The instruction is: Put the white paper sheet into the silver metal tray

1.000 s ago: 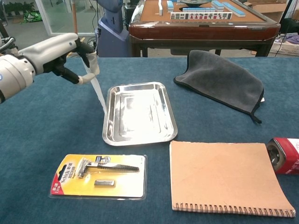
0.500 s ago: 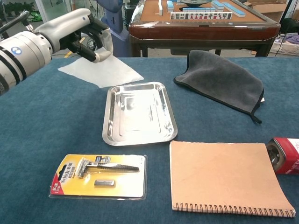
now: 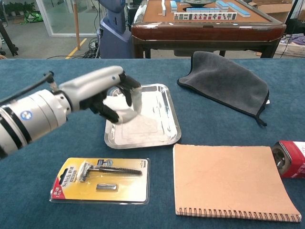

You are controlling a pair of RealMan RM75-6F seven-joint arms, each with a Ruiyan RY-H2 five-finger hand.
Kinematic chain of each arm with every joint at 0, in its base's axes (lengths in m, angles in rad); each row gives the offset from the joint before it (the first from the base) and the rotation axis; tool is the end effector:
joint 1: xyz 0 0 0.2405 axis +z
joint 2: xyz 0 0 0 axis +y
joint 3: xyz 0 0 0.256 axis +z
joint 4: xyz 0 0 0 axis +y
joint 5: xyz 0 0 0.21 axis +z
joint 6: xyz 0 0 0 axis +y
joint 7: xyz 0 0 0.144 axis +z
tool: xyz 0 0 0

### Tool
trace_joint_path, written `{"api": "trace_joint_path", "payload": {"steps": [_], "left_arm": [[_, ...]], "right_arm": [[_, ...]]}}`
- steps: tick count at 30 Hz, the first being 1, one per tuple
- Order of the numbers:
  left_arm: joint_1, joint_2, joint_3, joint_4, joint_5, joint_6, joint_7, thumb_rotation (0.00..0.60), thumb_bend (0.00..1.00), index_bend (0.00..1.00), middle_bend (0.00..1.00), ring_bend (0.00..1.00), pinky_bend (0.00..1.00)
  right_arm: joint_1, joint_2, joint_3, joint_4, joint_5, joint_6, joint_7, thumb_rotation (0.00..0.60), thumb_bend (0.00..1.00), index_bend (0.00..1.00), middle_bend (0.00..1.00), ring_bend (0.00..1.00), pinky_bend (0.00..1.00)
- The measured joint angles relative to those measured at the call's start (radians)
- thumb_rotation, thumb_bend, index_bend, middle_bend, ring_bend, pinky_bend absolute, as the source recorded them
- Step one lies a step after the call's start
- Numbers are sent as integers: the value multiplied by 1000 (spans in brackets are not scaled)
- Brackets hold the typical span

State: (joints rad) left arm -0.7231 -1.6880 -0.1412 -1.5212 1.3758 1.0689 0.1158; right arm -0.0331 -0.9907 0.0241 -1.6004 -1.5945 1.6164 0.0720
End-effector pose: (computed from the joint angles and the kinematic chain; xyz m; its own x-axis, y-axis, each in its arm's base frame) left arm -0.0895 0.2947 -0.0497 0.2070 0.3029 0.9303 0.8446 -0.5352 -0.0137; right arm -0.3204 -0.1381 0.2086 0.4603 0.0525 0.8862 -0.8875 0.0000 0.4609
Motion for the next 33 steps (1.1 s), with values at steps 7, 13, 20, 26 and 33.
{"api": "trace_joint_path", "payload": {"steps": [7,13,20,26,33], "left_arm": [[-38,-76,27,68,52,-42,3,600,422,621,499,412,250],[-61,-103,-8,139,38,-55,1,600,421,621,500,412,250],[-71,-89,-3,206,59,-57,10,600,421,618,500,412,253],[-70,-53,28,237,90,-57,9,600,421,613,500,412,255],[-65,-40,51,257,95,-73,5,600,421,610,500,412,255]], "right_arm": [[-5,4,0,-7,0,7,-5,600,91,165,242,136,202],[-13,6,-1,-5,4,13,-1,600,90,165,242,136,202],[-10,3,1,-5,1,10,-2,600,90,165,242,136,202],[-9,4,2,-13,0,8,-12,600,90,165,242,136,202],[-7,5,3,-24,-4,8,-23,600,91,165,242,136,202]]}}
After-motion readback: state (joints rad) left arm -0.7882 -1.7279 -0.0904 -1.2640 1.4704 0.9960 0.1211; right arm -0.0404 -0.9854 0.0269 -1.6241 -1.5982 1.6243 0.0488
